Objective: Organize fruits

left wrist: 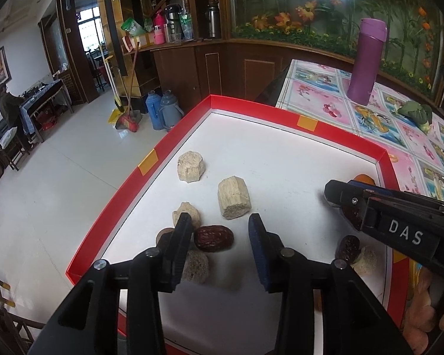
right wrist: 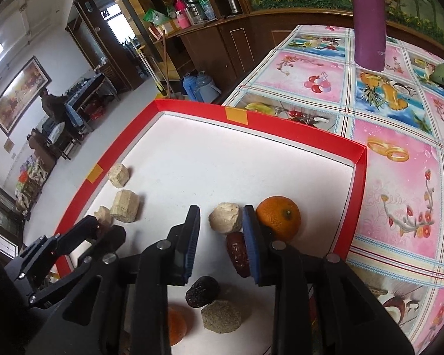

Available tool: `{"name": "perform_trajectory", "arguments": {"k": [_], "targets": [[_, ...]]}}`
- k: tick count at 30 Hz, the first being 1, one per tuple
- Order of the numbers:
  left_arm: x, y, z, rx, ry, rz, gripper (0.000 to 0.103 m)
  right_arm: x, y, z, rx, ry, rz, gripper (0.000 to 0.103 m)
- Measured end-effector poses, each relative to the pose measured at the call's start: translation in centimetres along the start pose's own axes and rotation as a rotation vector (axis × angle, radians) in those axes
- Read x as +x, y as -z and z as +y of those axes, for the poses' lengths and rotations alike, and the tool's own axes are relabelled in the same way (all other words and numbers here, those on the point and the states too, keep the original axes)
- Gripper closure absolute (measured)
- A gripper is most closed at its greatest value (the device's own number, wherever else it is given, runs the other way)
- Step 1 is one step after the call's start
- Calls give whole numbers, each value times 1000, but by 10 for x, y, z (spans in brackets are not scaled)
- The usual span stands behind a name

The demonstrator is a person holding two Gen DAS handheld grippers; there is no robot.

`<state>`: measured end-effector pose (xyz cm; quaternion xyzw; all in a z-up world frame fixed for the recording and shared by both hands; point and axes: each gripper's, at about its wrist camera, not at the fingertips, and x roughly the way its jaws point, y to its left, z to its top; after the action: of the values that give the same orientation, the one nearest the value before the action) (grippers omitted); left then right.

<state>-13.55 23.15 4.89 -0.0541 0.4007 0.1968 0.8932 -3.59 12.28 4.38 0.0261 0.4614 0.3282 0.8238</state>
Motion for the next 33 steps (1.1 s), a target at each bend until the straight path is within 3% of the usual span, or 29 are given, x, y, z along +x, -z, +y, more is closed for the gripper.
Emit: {"name": "perform_trajectory", "arguments": {"k": [2,7,12,18,22,26,29,33], "targets": [[-2,0,1,-10,0,-4,52,-7,1,-3,17,-13,-25,65],[-15,1,5,-42,13,-38,42,-32,8,-10,38,-18,-109,63],[-40,3,10,-73,18,-102,26,-66,23,-10,26,20,-200,59],[-80,10,8,-68,16,-181,22,-119,52,-1,-22,88,-320,51],[-110,16,1,-55,-1,-245,18,-163,76,8,-59,129,-421,37],[-147,31,-4,-76,-13,-352,0,-213,105,12,-66,168,-538,16],[-175,43,-7,-83,7,-455,0,-251,130,10,-37,182,-642,0],[-192,47,-15,-40,19,-448,0,-284,154,8,2,163,-673,0]]}}
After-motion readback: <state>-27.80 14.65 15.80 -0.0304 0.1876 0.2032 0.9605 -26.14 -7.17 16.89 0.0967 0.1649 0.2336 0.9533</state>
